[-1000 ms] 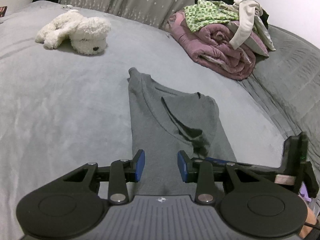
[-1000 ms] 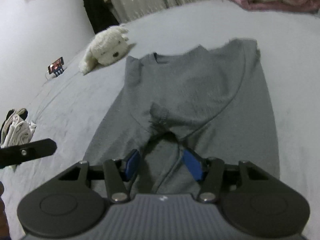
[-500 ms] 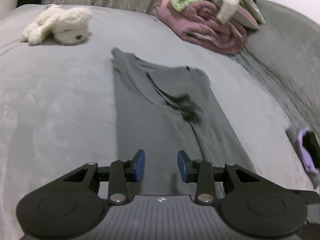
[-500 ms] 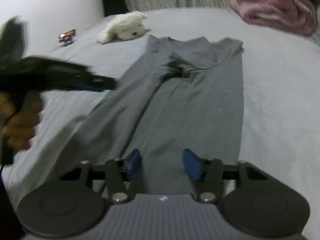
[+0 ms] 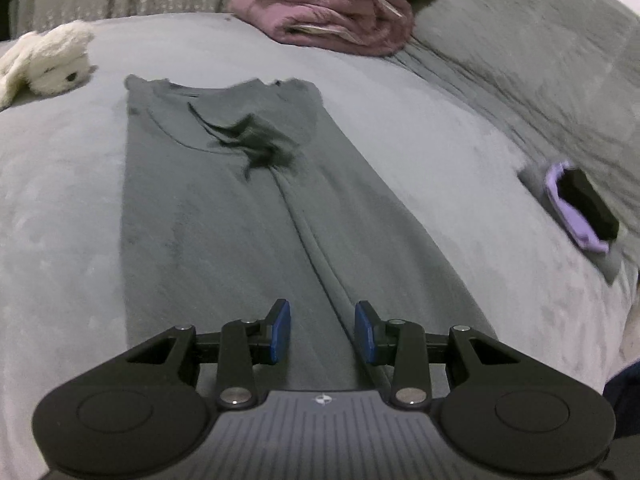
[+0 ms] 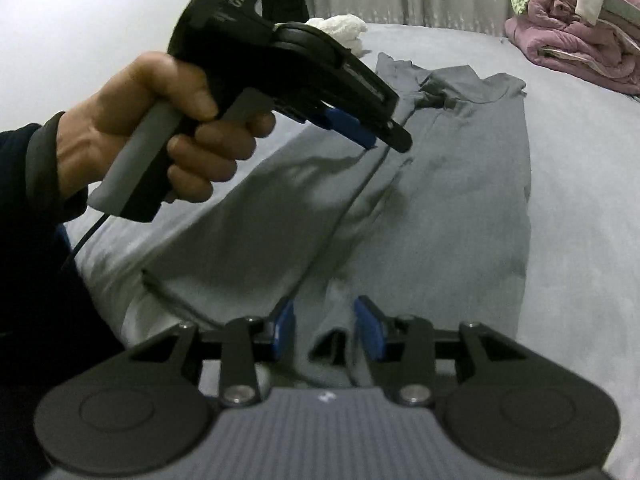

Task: Fold clothes

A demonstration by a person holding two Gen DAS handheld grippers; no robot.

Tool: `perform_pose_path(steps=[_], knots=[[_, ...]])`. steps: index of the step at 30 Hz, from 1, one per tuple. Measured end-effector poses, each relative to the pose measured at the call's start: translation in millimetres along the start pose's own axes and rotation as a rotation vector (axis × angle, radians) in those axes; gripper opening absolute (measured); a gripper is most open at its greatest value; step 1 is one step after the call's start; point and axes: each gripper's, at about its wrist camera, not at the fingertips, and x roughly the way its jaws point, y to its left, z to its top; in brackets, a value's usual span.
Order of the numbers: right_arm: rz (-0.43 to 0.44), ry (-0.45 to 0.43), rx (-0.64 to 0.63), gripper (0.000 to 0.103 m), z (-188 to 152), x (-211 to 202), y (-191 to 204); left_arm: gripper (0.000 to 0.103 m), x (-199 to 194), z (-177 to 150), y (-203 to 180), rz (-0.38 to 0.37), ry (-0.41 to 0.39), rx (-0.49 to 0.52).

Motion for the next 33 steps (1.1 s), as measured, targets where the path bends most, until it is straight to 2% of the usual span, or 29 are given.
perform_pose_path(steps=[8,15,19,22,25,26,28,30,33], knots=[[-0.026,0.009,-0.019,0.036,-14,-16,5,0.034,-8,-23,-20,-0.025,0.035,0.052],[-0.044,-0.087,0.193,0.040,-20,-52,-40,0.034,-17,-45,-32,-0.100,0.073,0.043],[-0.057,-0.109,0.395,0.040,-26,-51,-72,0.034,-23,-55,-35,-0.122,0.085,0.001],[-0.061,-0.104,0.475,0.036,-29,-43,-86,0.033,-26,-63,-37,-0.142,0.094,-0.047],[-0.050,-0.095,0.496,0.031,-28,-33,-91,0.033,-30,-70,-39,-0.161,0.104,-0.100],[-0.043,-0.091,0.504,0.027,-28,-30,-93,0.032,-31,-73,-40,-0.168,0.107,-0.118],[-0.052,-0.089,0.526,0.018,-31,-29,-97,0.021,-33,-78,-41,-0.181,0.114,-0.154],[-0.058,-0.095,0.549,0.010,-33,-29,-101,0.002,-36,-83,-43,-0.194,0.120,-0.190],[-0.090,-0.132,0.535,0.009,-38,-38,-92,0.002,-40,-89,-45,-0.212,0.124,-0.242]])
